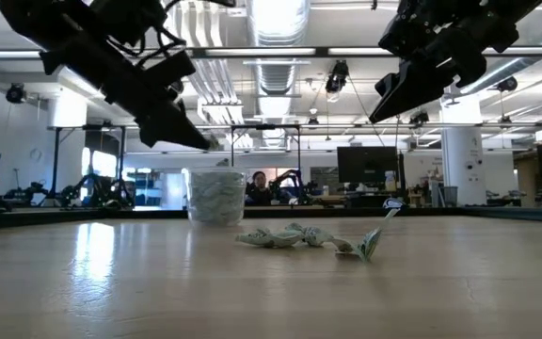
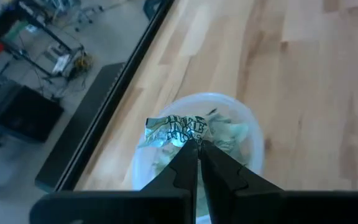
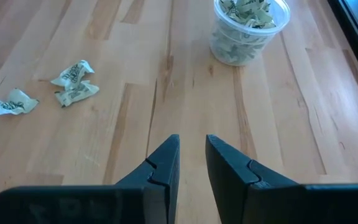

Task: Pick and place Stevia / Truvia into bins
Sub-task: Put the stevia packet into the transparent container

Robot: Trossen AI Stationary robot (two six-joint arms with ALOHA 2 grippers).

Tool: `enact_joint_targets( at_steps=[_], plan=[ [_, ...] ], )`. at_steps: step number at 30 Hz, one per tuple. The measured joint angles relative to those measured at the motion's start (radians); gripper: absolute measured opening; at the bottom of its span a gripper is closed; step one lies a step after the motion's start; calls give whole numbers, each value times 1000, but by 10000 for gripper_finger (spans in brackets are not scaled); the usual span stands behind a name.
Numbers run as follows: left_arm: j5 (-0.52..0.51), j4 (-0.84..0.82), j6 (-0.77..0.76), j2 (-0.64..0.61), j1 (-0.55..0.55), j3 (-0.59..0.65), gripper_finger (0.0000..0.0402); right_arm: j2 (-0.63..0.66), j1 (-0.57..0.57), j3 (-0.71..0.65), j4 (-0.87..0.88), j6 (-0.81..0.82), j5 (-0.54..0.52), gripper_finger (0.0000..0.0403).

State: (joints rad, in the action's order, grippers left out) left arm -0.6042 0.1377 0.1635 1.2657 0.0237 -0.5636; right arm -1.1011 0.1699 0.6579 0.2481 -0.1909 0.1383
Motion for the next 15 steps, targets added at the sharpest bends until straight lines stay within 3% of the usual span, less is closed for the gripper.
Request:
enact_joint_targets(
  at_steps=[6, 15],
  plan=[
    [111, 3, -1, 6, -72, 0, 0, 0, 0, -3, -1, 0, 0, 68],
    [119, 1, -2, 8, -87, 1, 0, 0, 0, -4, -1, 0, 0, 68]
  ],
)
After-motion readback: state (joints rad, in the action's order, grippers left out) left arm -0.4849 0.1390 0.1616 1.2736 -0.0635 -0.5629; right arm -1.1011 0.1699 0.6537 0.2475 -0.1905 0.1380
